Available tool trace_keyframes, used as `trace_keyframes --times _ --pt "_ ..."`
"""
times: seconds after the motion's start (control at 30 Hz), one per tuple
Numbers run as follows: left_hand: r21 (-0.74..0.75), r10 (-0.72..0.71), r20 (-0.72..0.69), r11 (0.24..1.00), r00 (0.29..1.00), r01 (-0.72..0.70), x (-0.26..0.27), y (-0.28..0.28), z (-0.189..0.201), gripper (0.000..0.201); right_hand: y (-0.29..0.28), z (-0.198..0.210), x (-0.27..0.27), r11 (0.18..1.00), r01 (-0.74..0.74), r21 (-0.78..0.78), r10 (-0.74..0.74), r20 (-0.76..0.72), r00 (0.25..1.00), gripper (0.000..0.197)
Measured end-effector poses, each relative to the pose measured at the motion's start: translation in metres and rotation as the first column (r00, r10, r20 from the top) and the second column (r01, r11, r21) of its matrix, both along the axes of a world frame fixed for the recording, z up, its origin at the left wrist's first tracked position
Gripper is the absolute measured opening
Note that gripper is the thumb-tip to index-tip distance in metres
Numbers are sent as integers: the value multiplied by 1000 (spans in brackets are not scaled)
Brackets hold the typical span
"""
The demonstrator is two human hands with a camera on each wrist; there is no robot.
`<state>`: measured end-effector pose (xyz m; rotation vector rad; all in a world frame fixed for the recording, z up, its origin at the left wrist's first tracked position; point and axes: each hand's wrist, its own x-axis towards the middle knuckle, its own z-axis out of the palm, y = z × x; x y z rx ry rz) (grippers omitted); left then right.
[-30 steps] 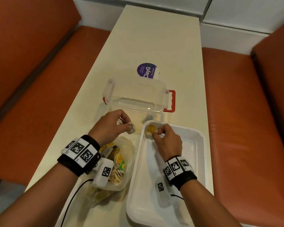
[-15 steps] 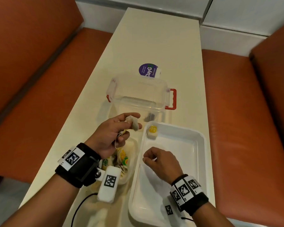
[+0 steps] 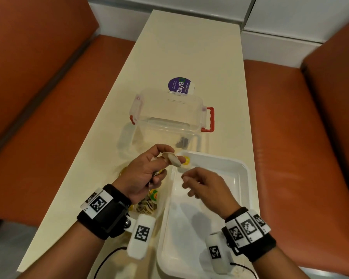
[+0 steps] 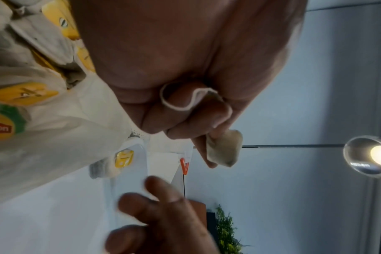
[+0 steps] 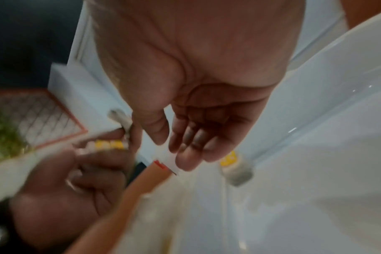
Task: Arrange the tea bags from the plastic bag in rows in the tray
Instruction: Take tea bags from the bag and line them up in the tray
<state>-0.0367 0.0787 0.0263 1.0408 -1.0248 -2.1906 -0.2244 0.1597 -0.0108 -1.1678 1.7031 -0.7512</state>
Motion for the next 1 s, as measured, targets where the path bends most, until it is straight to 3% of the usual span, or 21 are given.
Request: trace_keyframes --times 0.07,0.13,0.27,0.4,0.63,0.73,0.87,0.93,1.0 --pt "-42 -20 38 999 999 22 -1 3 -1 22 0 20 0 990 131 -56 -118 188 975 13" --pt "-65 -52 59 996 997 55 -4 7 -3 31 -1 36 -1 974 197 -115 -167 232 958 14" --pt "-99 -102 57 989 993 107 -9 11 -11 44 -5 48 -6 976 100 -196 -74 135 988 11" --pt "-142 -137 96 979 986 150 -14 11 -15 45 -9 48 -10 981 -11 -194 11 -5 1000 10" --pt "-183 -105 187 973 977 140 -18 12 -12 47 -12 46 -17 981 62 -185 -57 32 998 8" --pt "-197 -94 188 972 978 131 -15 11 -10 41 -12 46 -22 980 69 -184 -65 28 997 7" --pt "-255 -179 205 940 962 229 -17 12 -11 28 -15 44 -24 981 55 -184 -55 4 998 7" --pt "-275 -146 232 939 962 208 -23 15 -12 23 -15 43 -25 983 59 -177 -58 9 998 7" --pt "-318 -64 291 935 954 159 -25 17 -19 34 -14 41 -25 986 67 -151 -62 37 997 8"
